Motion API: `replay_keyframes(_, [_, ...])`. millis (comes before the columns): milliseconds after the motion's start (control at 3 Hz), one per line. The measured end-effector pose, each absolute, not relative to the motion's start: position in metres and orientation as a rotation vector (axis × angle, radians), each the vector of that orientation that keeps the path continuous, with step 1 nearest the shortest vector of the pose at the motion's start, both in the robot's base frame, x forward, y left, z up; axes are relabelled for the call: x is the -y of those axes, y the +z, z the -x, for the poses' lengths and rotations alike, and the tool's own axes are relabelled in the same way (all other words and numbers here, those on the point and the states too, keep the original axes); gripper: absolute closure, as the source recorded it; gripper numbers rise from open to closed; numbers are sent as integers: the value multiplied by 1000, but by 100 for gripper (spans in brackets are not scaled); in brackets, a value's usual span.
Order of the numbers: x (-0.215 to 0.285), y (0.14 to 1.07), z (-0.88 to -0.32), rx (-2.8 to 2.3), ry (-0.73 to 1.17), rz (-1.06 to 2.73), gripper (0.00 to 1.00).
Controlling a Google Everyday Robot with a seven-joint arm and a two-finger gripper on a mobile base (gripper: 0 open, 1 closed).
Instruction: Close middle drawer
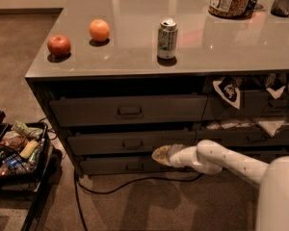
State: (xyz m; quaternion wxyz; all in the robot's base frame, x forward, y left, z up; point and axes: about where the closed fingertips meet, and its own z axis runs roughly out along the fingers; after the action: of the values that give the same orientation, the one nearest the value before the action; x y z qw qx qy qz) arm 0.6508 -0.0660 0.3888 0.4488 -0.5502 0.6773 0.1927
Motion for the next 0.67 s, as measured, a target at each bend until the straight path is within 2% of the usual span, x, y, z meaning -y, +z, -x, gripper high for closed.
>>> replay_keyframes(667, [65,402,-522,-1622,508,1310,100])
